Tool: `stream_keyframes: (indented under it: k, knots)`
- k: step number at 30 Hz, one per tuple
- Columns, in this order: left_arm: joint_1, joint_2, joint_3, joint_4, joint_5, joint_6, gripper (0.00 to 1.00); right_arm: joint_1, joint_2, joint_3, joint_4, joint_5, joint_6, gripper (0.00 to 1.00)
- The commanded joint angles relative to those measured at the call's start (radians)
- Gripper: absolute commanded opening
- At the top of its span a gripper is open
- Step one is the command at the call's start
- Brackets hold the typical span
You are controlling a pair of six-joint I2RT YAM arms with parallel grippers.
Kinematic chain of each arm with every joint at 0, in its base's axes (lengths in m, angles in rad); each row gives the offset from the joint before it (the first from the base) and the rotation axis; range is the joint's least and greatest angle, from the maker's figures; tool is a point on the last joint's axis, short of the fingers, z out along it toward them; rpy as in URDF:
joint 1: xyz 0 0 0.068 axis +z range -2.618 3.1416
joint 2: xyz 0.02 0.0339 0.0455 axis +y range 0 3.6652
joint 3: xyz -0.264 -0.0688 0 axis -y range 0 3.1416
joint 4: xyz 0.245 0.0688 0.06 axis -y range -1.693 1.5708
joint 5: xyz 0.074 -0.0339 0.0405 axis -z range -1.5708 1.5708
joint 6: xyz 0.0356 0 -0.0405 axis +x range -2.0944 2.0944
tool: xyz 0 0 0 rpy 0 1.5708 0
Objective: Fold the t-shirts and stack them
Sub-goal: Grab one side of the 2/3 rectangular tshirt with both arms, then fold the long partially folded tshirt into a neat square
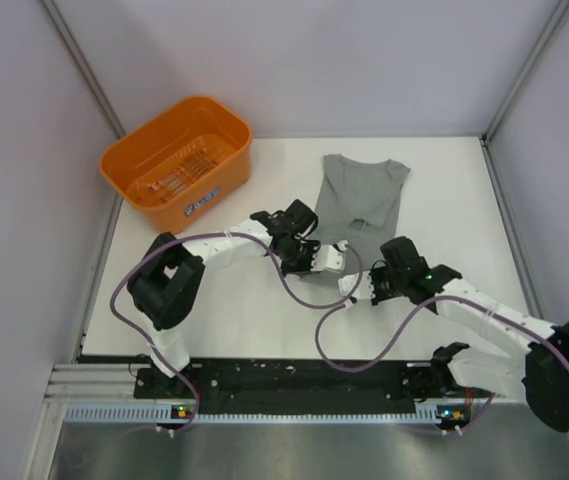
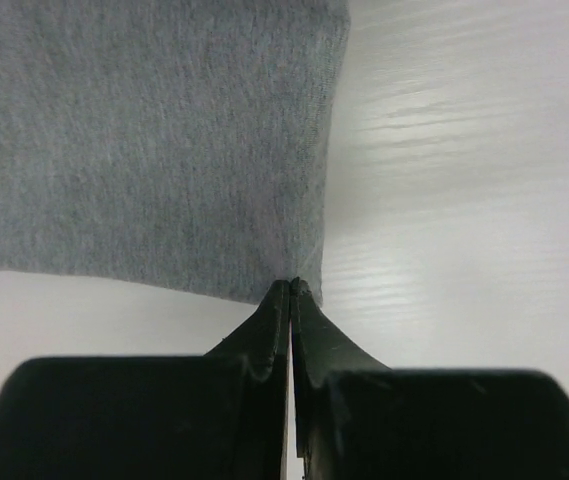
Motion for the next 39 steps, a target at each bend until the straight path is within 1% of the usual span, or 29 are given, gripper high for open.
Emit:
stream_keyframes:
  k: [1,5,8,13,17,19,21,23,25,26,27,29,32,36,39]
  knots:
    - [-0.023,-0.168,-0.037,-0.107,0.088,-0.054,0.00,0.078,-0.140,0.048,-0.178,-0.046,0.034,0.00]
    - [-0.085,-0.270,-0.057,-0.225,0.100,-0.040,0.00,0.151,-0.249,0.088,-0.328,-0.060,0.074,0.00]
    - [-0.121,-0.336,-0.049,-0.338,0.129,-0.026,0.00,0.180,-0.315,0.177,-0.483,-0.101,0.115,0.00]
    - [-0.126,-0.404,0.035,-0.521,0.169,-0.038,0.00,0.211,-0.363,0.330,-0.695,-0.204,0.177,0.00]
    - [-0.126,-0.432,0.116,-0.602,0.192,-0.084,0.00,0.212,-0.364,0.441,-0.761,-0.293,0.198,0.00]
    - [-0.125,-0.433,0.159,-0.607,0.182,-0.128,0.00,0.212,-0.360,0.479,-0.760,-0.322,0.208,0.00]
    - [-0.120,-0.426,0.188,-0.577,0.142,-0.179,0.00,0.209,-0.338,0.505,-0.755,-0.327,0.211,0.00]
    - [-0.106,-0.412,0.216,-0.541,0.095,-0.222,0.00,0.179,-0.297,0.530,-0.752,-0.327,0.215,0.00]
    - [-0.077,-0.393,0.234,-0.498,0.058,-0.257,0.00,0.110,-0.248,0.548,-0.735,-0.341,0.221,0.00]
    - [-0.059,-0.386,0.242,-0.469,0.039,-0.283,0.00,0.039,-0.223,0.555,-0.721,-0.356,0.227,0.00]
    - [-0.037,-0.377,0.253,-0.442,0.030,-0.294,0.00,-0.001,-0.211,0.553,-0.702,-0.370,0.237,0.00]
    - [-0.001,-0.357,0.264,-0.370,0.005,-0.316,0.00,-0.044,-0.199,0.535,-0.593,-0.342,0.276,0.00]
    - [0.050,-0.296,0.302,-0.300,-0.004,-0.324,0.00,-0.170,-0.142,0.530,-0.482,-0.391,0.353,0.00]
    - [0.084,-0.167,0.400,-0.279,-0.004,-0.330,0.00,-0.266,-0.038,0.521,-0.353,-0.364,0.413,0.00]
    - [0.096,-0.079,0.470,-0.263,-0.030,-0.334,0.00,-0.314,0.045,0.533,-0.306,-0.362,0.439,0.00]
